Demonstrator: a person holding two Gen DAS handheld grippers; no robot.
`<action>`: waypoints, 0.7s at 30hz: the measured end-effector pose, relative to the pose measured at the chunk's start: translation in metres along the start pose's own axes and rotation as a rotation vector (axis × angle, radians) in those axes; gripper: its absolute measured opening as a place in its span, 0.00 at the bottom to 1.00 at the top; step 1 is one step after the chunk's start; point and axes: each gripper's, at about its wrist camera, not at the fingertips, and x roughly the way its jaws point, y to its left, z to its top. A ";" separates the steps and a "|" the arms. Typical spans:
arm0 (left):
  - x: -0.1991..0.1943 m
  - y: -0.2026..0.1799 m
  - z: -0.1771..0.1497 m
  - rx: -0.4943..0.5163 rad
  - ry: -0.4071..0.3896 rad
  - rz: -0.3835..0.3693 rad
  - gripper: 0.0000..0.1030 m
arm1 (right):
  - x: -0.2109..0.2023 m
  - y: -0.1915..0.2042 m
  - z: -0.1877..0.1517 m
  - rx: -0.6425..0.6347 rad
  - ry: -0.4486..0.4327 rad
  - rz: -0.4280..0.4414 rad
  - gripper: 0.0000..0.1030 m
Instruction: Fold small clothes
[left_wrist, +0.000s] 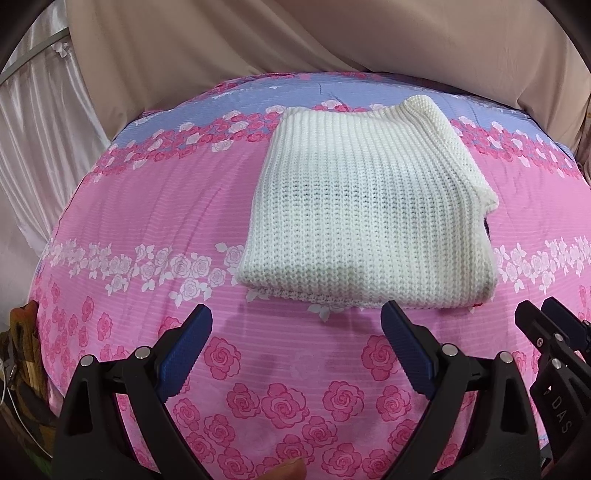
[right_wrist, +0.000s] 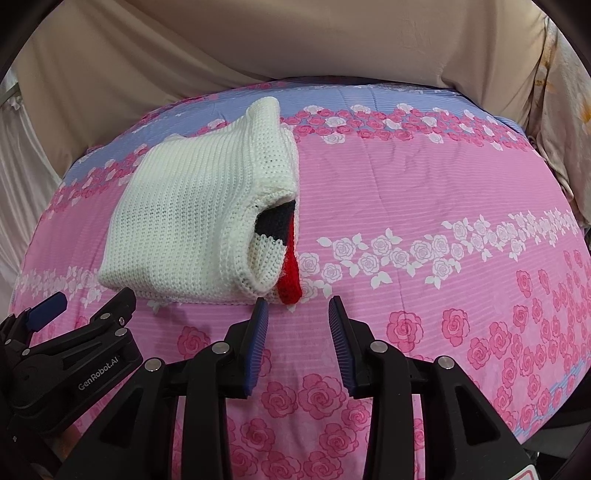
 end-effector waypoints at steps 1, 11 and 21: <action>0.000 0.000 0.000 -0.001 0.001 0.000 0.88 | 0.000 0.000 0.000 -0.001 0.000 0.000 0.34; 0.001 0.001 0.000 0.000 0.003 -0.001 0.88 | 0.002 0.003 0.000 -0.016 0.004 0.001 0.34; 0.000 -0.002 -0.001 0.004 0.004 0.005 0.88 | 0.002 0.004 0.000 -0.017 0.004 0.002 0.34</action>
